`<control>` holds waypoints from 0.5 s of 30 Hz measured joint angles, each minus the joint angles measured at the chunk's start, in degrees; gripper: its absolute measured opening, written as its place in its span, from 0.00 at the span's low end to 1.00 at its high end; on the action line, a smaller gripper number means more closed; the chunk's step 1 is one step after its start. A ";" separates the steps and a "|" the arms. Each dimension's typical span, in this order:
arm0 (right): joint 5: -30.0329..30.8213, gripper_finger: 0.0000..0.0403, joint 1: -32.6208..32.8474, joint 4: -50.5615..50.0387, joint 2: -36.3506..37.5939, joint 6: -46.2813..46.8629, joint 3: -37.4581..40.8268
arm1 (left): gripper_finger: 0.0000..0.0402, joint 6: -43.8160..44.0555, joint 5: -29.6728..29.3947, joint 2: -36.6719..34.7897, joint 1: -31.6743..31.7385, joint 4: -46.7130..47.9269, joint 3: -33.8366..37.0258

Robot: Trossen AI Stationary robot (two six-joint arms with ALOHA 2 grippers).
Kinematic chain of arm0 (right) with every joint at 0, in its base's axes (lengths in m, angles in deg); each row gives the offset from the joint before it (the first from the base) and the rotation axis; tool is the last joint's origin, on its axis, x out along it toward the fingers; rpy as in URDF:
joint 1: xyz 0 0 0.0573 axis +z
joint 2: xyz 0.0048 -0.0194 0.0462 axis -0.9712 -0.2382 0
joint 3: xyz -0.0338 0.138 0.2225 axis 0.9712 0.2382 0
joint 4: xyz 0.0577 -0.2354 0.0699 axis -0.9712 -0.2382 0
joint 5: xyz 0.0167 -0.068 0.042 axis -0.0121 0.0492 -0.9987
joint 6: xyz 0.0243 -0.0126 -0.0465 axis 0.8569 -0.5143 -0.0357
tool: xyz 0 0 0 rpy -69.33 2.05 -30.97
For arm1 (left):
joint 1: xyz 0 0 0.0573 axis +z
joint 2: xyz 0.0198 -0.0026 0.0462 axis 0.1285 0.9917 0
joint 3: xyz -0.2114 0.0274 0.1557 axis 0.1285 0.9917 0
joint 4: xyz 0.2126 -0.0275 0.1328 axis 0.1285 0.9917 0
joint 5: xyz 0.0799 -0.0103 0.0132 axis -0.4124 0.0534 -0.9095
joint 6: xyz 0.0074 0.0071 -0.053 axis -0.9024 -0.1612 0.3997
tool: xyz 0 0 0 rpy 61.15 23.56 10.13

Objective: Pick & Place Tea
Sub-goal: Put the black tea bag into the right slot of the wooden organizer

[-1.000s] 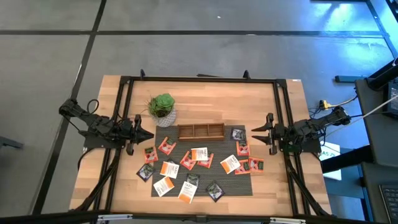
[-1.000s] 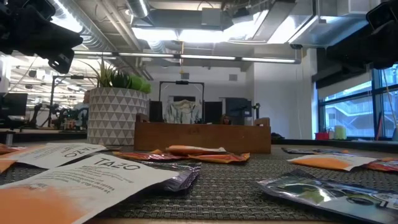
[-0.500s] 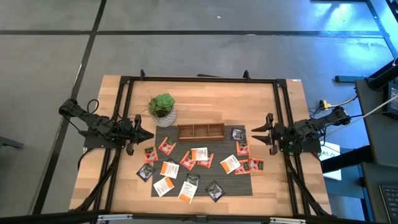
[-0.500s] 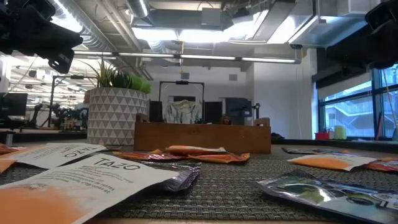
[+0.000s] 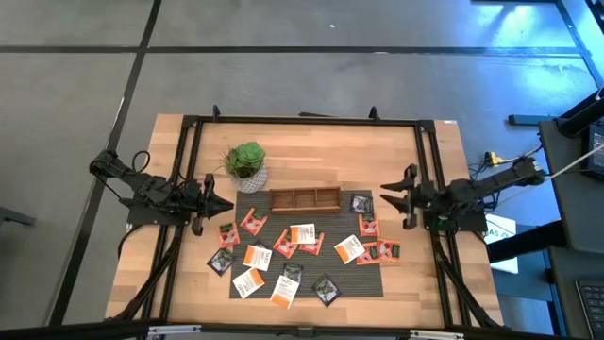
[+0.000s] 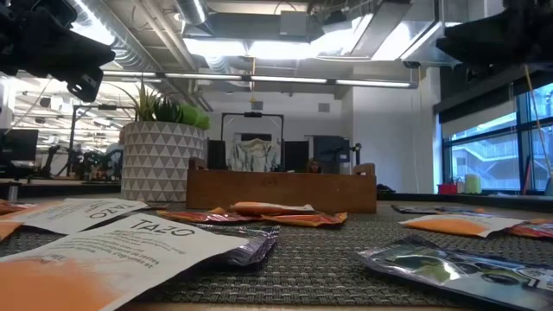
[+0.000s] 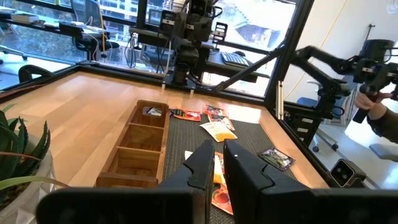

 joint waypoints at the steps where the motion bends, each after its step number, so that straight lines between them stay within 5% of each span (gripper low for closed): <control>1: 0.67 0.35 0.00 0.04 -2.66 1.08 -1.01 | 0.08 0.00 -0.02 0.01 0.01 0.00 0.01; 10: 0.64 0.64 0.01 -14.20 -25.84 8.34 -17.87 | 0.08 -0.02 -4.01 -0.01 0.01 -1.96 -0.01; 15: -6.26 0.73 0.07 -25.61 -33.70 15.34 -25.78 | 0.08 -0.02 -6.80 -0.01 0.01 -1.97 0.00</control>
